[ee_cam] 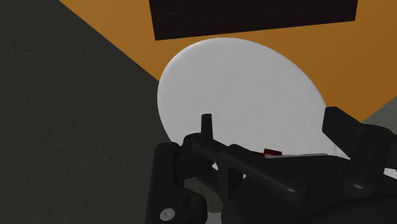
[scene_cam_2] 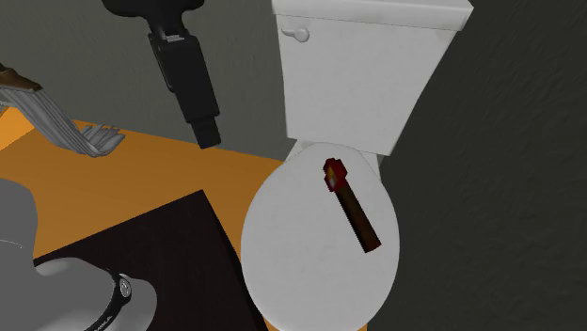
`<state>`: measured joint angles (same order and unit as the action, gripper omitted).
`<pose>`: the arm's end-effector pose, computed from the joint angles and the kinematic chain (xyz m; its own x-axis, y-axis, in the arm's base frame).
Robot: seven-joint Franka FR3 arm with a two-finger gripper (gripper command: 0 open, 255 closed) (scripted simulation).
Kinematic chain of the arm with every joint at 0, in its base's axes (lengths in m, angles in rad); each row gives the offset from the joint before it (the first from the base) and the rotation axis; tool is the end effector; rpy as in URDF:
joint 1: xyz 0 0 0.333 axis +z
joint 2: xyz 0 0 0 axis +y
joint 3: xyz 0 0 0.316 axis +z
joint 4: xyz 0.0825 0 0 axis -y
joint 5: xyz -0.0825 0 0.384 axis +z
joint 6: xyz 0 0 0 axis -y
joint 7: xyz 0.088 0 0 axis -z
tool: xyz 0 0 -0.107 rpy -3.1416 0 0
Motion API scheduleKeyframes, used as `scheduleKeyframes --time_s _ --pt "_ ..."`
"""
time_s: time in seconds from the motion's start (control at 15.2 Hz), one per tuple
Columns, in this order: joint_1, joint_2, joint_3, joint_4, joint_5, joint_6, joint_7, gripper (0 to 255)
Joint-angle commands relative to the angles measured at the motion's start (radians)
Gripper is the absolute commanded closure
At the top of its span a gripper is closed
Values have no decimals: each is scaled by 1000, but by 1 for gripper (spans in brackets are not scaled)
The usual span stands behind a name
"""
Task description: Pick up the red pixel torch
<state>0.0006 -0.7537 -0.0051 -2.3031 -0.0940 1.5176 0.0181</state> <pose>0.3106 -0.0124 0.6013 0.9992 -0.0260 -0.0299 -0.0232 -0.9956 0.0909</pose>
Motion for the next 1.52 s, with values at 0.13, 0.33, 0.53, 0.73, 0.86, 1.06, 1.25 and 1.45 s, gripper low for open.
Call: scheduleKeyframes --time_s 0.13,0.33,0.53,0.73,0.86,1.06,1.25,1.45 --pt "12 26 -43 -33 -18 64 -82 0" --pt "32 79 -106 -69 -41 162 -204 0" --pt "52 151 -167 -90 -55 260 -327 0" --pt "76 238 -225 -94 -58 355 -451 0" --pt "93 303 -261 -89 -52 416 -536 0" --pt "122 411 -311 -69 -28 502 -667 0" --pt "150 528 -351 -35 15 579 -806 0" --pt "174 651 -379 10 76 642 -951 0"
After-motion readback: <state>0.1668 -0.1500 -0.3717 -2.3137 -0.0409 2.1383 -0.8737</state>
